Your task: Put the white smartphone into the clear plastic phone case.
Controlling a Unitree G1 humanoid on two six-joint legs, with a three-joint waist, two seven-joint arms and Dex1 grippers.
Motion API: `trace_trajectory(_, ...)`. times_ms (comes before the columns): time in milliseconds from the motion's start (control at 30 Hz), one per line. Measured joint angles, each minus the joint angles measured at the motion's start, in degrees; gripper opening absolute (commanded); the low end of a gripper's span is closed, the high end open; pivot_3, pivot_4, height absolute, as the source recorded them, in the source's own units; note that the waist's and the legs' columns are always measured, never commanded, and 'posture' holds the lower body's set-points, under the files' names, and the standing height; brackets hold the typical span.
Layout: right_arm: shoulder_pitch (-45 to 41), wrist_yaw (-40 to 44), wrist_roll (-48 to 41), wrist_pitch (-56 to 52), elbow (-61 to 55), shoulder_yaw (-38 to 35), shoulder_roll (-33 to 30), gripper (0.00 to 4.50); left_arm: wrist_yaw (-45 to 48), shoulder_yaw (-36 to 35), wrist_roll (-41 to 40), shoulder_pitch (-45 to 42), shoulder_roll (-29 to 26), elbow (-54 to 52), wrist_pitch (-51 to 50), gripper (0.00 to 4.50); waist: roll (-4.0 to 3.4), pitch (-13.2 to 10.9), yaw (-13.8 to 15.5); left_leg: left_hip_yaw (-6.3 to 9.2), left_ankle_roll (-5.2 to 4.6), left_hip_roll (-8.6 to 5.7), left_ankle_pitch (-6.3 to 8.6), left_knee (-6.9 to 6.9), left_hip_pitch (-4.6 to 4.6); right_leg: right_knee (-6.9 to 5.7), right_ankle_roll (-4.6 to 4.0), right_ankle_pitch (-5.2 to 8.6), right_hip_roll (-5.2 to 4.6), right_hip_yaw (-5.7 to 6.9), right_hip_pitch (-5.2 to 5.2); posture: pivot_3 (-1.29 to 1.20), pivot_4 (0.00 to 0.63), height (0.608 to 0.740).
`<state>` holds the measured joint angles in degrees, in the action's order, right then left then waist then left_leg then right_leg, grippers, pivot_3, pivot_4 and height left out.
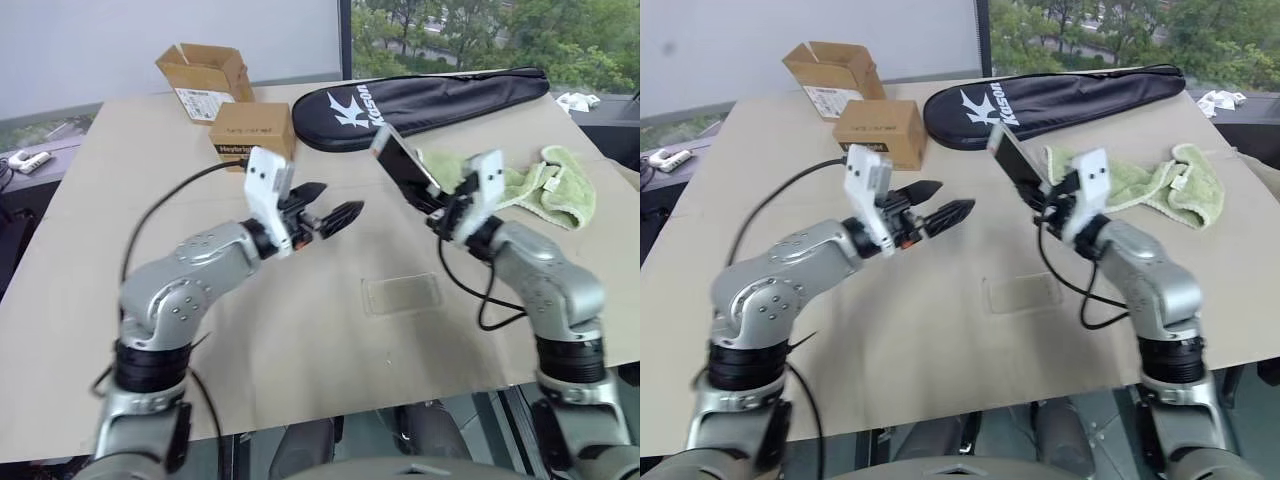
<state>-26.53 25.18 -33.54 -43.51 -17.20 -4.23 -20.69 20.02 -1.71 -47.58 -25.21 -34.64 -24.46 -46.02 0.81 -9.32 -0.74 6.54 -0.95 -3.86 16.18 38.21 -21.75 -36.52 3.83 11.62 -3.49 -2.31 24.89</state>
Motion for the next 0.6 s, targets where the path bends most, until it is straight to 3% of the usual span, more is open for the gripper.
trace_trajectory(133, 0.27, 7.23, -6.85, -7.07, 0.40, -2.83, -6.89, 0.00, 12.74, 0.29, 8.85, 2.26, -6.01, 0.40, 11.92, 4.48, -0.02, -0.02, 0.00, -0.01, -0.02, 0.05, 0.01, -0.01, -0.04, 0.05, 0.00, 0.00, -0.04, 0.00, 0.00, 0.00, 0.150, 0.740)
trace_trajectory(200, 2.40, 17.89, -13.49, -13.91, 1.88, -3.12, -17.55, 0.00, 21.89, -0.13, 11.55, 7.02, -10.20, 0.36, 18.45, 4.48, -0.19, -0.13, -0.03, -0.06, -0.13, 0.05, 0.07, -0.04, -0.09, 0.23, 0.01, 0.00, -0.08, -0.01, -0.01, 0.00, 0.150, 0.740)
trace_trajectory(267, 3.65, 25.61, -16.00, -17.74, 4.72, -3.08, -23.91, 0.00, 27.46, -0.38, 12.18, 9.97, -11.14, 0.53, 21.24, 4.48, -0.20, -0.16, 0.07, -0.06, -0.20, 0.07, 0.11, -0.03, -0.17, 0.36, 0.02, -0.01, -0.12, 0.03, -0.02, 0.00, 0.150, 0.740)
trace_trajectory(600, 2.37, 45.08, -15.76, -19.10, 9.06, 8.25, -32.37, 0.00, 37.37, 0.00, 14.40, 12.28, -11.91, 0.60, 25.46, 4.48, -0.21, -0.17, 0.01, -0.09, -0.46, 0.11, 0.26, 0.09, -0.13, 0.34, 0.04, -0.02, -0.11, 0.05, -0.09, 0.00, 0.150, 0.740)
